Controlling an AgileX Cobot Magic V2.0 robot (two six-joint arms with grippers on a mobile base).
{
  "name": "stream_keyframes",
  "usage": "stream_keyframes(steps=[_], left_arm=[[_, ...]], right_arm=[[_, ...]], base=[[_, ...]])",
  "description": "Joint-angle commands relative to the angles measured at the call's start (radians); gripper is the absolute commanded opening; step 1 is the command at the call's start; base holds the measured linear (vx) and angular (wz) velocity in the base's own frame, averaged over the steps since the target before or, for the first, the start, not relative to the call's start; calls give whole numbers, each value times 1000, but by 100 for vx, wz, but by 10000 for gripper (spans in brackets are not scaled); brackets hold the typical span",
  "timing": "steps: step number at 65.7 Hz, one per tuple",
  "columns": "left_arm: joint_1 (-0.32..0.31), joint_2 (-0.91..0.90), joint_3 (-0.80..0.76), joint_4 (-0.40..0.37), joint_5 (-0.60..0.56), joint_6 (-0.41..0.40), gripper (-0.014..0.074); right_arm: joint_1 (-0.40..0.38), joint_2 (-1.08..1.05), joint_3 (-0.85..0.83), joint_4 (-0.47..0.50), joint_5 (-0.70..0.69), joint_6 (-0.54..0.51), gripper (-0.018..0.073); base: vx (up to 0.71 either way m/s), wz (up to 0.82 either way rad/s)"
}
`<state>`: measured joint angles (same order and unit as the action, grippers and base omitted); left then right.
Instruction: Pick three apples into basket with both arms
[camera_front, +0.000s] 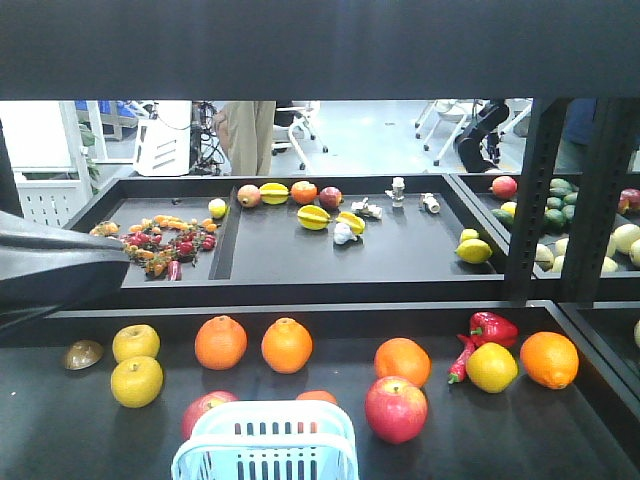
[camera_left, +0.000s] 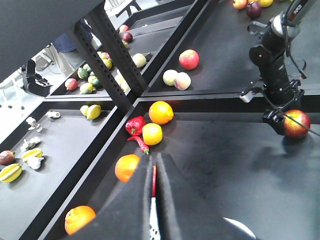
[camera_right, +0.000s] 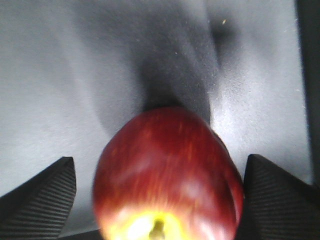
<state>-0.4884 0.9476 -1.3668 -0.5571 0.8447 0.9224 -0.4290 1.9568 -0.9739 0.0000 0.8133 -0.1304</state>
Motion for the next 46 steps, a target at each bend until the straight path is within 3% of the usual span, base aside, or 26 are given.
stream_keyframes(steps=[1, 46], left_arm=[[-5, -7, -27, -31, -61, -10, -7], [-5, -7, -27, -31, -61, -10, -7]], right_arm=[[-5, -22, -22, 0, 7, -3, 630], [-5, -15, -22, 0, 15, -3, 409]], base=[[0, 0], [0, 0]])
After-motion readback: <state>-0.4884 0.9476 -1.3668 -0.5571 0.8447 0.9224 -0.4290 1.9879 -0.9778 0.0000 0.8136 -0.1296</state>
